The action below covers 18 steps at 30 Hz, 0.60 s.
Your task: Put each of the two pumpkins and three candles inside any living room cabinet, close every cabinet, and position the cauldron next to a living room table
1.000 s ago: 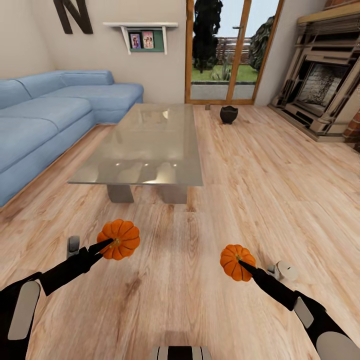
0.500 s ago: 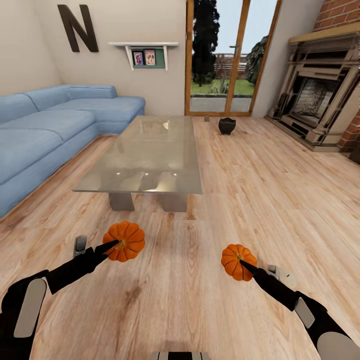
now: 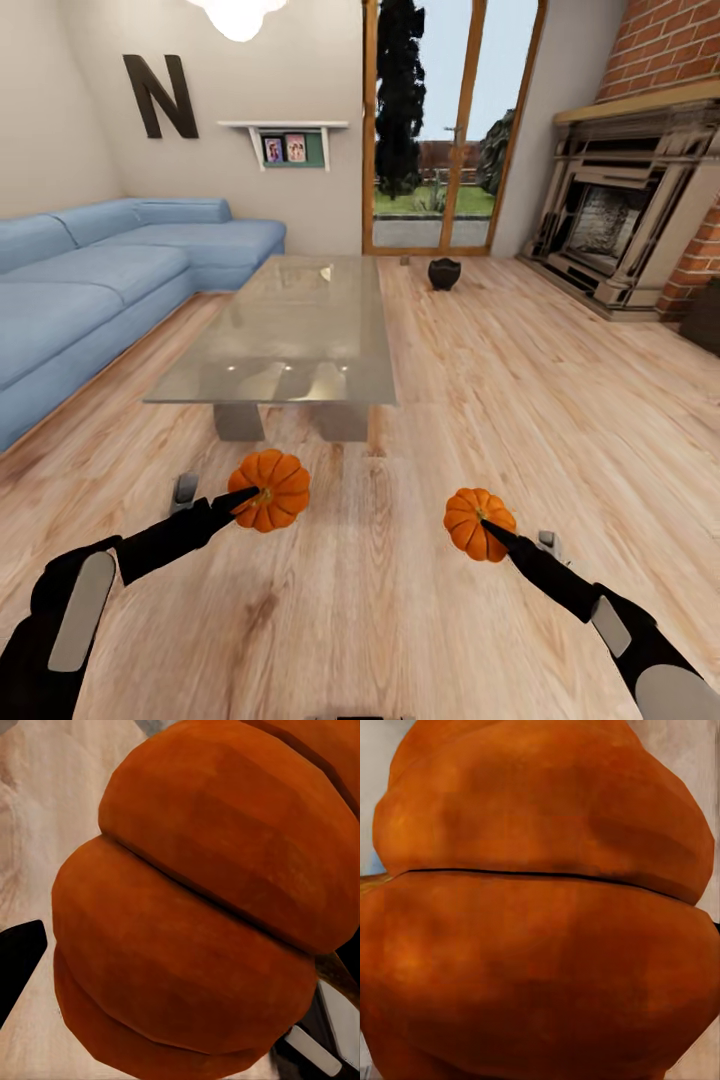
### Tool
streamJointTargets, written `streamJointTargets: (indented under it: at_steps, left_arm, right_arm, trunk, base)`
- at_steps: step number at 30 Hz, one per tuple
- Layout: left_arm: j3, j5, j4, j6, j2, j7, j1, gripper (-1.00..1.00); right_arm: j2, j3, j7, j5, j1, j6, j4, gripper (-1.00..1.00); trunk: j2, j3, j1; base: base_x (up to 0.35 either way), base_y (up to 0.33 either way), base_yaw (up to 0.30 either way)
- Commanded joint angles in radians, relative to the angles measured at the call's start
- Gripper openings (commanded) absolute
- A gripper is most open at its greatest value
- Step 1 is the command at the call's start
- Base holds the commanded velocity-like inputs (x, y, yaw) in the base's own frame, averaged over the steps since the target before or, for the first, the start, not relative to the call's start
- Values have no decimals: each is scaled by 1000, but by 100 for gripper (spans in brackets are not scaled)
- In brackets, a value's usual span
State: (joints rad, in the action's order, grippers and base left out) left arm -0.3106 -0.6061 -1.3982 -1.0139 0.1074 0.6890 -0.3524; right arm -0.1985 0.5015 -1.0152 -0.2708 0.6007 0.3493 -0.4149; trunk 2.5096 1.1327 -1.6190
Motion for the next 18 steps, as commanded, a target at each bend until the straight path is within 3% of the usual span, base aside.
streamJointTargets:
  at_steps: [1,18]
  left_arm:
    - [7,2,-1,-4,0,7,0,-100]
    - [76,2,-15,-4,0,20,0,-100]
  right_arm:
    - [0,12,-2,-2,1,9,1,-100]
    - [-2,32,-2,-2,1,10,2,-100]
  trunk:
    - [0,-4,1]
    - [-4,-89,8]
  base:
    - [0,0,-198]
    - [0,0,-222]
